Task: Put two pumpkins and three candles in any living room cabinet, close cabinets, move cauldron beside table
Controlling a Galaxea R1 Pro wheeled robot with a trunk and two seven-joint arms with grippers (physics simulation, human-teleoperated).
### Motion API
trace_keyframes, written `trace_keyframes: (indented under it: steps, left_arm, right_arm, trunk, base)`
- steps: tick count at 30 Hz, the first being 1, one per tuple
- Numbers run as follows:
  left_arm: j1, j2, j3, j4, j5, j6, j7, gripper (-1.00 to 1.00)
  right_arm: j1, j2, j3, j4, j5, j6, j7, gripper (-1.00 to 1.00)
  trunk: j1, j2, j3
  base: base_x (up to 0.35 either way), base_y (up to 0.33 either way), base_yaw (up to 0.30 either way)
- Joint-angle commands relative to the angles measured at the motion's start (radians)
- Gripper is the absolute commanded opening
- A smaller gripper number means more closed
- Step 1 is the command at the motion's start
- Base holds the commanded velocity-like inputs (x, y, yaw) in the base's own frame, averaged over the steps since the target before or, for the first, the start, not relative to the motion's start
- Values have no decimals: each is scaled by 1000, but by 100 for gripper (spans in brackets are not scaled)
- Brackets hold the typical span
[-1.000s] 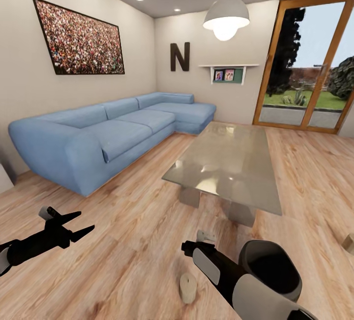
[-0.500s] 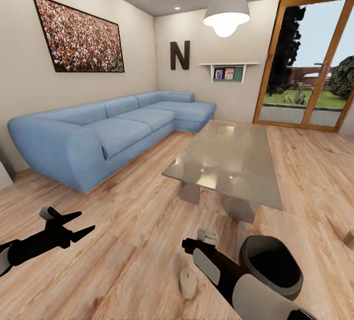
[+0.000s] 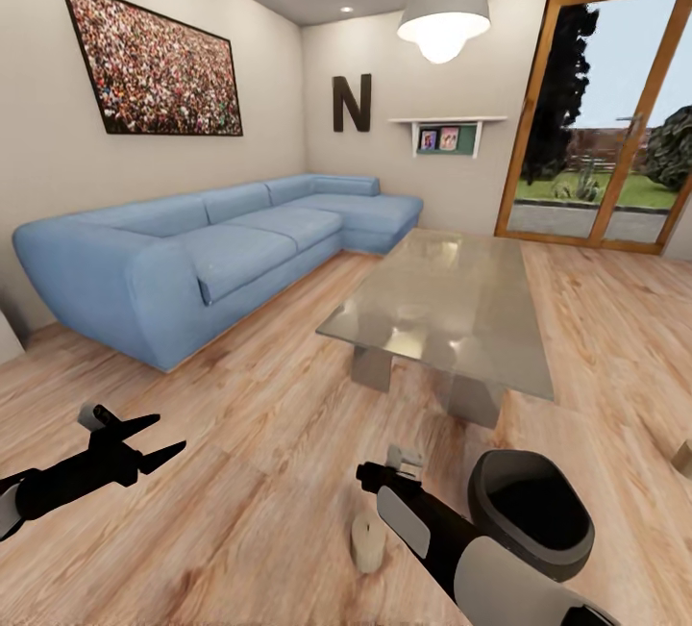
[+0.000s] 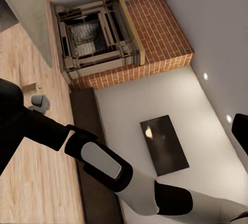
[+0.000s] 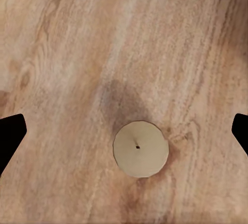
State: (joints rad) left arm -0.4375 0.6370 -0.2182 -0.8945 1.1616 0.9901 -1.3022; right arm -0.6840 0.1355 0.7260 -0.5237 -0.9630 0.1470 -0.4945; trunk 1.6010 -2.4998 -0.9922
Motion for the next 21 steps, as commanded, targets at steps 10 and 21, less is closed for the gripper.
trace_keyframes:
  steps: [10, 21]
  left_arm:
    - [-1, 0, -4, 0, 4, 8, -3, 100]
    - [-1, 0, -4, -1, 4, 8, -3, 100]
  right_arm:
    - [0, -1, 6, 0, -5, -3, -7, 100]
    - [-1, -1, 6, 1, -5, -1, -7, 100]
  trunk:
    - [4, -3, -40]
    - [9, -5, -82]
  base:
    - [0, 0, 0]
    - [0, 0, 0]
